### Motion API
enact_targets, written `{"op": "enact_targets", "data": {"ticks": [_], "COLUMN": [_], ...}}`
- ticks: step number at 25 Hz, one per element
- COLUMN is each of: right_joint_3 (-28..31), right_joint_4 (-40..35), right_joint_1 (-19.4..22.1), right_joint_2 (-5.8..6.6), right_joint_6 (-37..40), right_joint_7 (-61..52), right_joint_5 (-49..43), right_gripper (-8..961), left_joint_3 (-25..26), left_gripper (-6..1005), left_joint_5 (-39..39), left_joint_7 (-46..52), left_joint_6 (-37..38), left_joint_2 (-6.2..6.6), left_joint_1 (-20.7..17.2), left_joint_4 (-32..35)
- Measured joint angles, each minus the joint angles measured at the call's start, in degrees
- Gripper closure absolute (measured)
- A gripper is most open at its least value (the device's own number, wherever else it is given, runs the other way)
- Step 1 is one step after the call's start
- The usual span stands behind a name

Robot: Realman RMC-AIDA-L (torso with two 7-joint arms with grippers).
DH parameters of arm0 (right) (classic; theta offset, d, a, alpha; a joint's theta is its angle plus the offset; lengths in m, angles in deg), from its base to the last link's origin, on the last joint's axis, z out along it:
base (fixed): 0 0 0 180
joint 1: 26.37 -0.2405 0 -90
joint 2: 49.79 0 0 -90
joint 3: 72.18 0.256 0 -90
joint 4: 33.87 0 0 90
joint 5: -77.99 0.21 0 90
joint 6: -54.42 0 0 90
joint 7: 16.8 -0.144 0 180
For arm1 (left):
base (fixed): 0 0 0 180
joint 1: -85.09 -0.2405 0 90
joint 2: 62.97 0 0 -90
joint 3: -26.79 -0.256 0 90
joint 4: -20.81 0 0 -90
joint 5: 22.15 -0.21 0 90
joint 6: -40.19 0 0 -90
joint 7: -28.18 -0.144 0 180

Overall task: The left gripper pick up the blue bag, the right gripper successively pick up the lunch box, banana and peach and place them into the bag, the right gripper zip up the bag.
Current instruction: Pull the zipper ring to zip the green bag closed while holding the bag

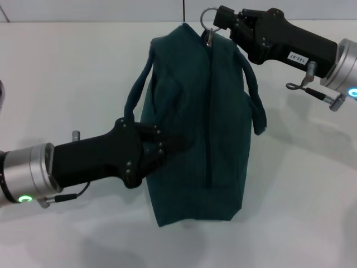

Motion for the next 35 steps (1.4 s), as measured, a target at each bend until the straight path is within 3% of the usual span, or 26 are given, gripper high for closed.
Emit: {"op": "enact_targets", "data": {"ticks": [19, 27, 35], "right_joint_3": [0.3, 0.0, -0.1], "right_joint_4": [-0.2, -4.5, -8.7], "right_joint_1": [1.3, 6.3, 11.2], "right_joint_2": [-0.03, -0.02, 0.06], "right_joint_6": [-4.3, 1.9, 6.5], "right_joint_7": [0.1, 0.1, -3.7], "right_joint_5": [1.0, 3.7, 5.1], "right_gripper": [952, 952, 951], "left_joint_3": [-0.5, 4.4, 8.0], "left_gripper": [944, 944, 945], "left_joint_5": [-3.0, -2.5, -2.4], "left_joint_7": [-3.8, -4.8, -3.8], "left_joint_6": [5.6, 4.3, -1.9], "left_joint_2": [0.43, 0.55, -0.59], "left_joint_1": [-1.0, -2.8, -3.4], "left_joint_4": [0.1, 0.0, -0.5]}}
